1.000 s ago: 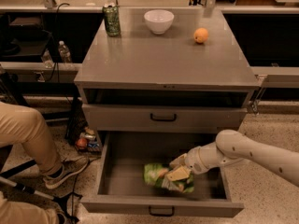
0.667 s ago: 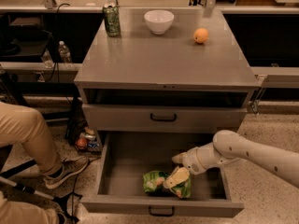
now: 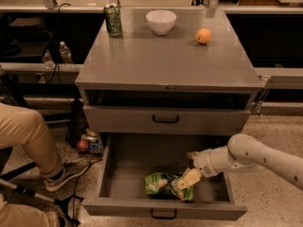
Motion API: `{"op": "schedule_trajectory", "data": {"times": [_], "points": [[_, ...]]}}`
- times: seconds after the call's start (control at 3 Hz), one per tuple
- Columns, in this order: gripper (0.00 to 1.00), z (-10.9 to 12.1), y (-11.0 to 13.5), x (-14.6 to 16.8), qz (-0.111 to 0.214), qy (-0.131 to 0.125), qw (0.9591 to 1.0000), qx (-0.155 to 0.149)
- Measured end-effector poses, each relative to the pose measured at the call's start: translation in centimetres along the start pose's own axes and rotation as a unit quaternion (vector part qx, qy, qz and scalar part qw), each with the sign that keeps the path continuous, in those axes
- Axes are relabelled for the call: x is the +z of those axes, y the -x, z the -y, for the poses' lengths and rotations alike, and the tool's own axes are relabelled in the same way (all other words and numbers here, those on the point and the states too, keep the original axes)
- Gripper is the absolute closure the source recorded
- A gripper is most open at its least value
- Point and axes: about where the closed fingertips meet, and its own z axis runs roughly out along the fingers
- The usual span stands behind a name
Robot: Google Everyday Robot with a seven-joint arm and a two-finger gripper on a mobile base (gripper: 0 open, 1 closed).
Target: Place green rice chip bag into middle drawer
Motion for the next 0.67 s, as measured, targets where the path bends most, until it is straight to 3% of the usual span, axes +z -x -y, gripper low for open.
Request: {"op": "schedule_trajectory", "data": {"times": [0.33,0.67], "points": [[0.00,1.7,-0.9,-3.9,0.035,-0.025,0.9990,0.014],[0.00,4.3,-2.8,-8.1,0.073,-0.060,0.9945,0.045]]}}
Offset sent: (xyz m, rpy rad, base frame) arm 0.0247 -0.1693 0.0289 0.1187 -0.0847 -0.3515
